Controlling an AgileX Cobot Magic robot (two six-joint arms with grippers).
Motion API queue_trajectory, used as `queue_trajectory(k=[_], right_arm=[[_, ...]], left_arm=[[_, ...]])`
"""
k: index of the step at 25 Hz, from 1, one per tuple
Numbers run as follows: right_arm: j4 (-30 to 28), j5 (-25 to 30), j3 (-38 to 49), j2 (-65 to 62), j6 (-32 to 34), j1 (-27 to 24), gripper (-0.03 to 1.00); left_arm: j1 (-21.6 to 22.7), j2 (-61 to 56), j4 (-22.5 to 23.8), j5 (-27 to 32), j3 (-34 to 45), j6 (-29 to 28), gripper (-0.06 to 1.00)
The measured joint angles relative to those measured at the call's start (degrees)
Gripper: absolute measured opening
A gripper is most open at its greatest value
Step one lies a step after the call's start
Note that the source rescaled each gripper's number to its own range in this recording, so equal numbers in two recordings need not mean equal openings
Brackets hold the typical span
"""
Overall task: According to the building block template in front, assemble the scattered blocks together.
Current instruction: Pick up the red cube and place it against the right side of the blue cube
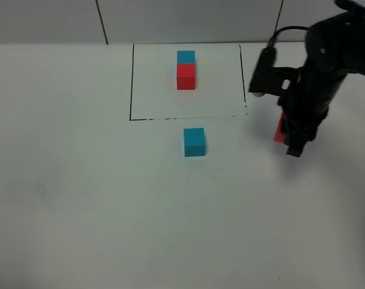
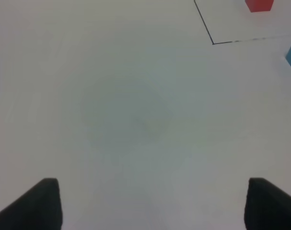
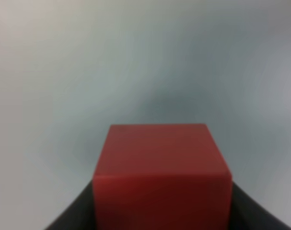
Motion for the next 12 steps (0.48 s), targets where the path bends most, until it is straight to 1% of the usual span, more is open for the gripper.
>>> queue_trajectory(k=[3, 6, 9, 12], right_arm=[[0.11, 4.91, -7.32, 6.04, -4.83, 4.08, 0.00], [0.23, 8.77, -14.79, 12.04, -7.47, 6.34, 0.00], [0.52, 10.96, -20.18, 16.47, -8.39, 7.32, 0.00], [2.31, 11.46, -23.29, 19.64, -8.93, 7.39, 0.00]], left_arm=[[0.00, 0.00, 0.00, 0.00, 0.00, 0.00, 0.69], [0.00, 0.00, 0.00, 0.00, 0.00, 0.00, 0.69], [0.00, 0.00, 0.00, 0.00, 0.00, 0.00, 0.69], [0.00, 0.00, 0.00, 0.00, 0.00, 0.00, 0.69]])
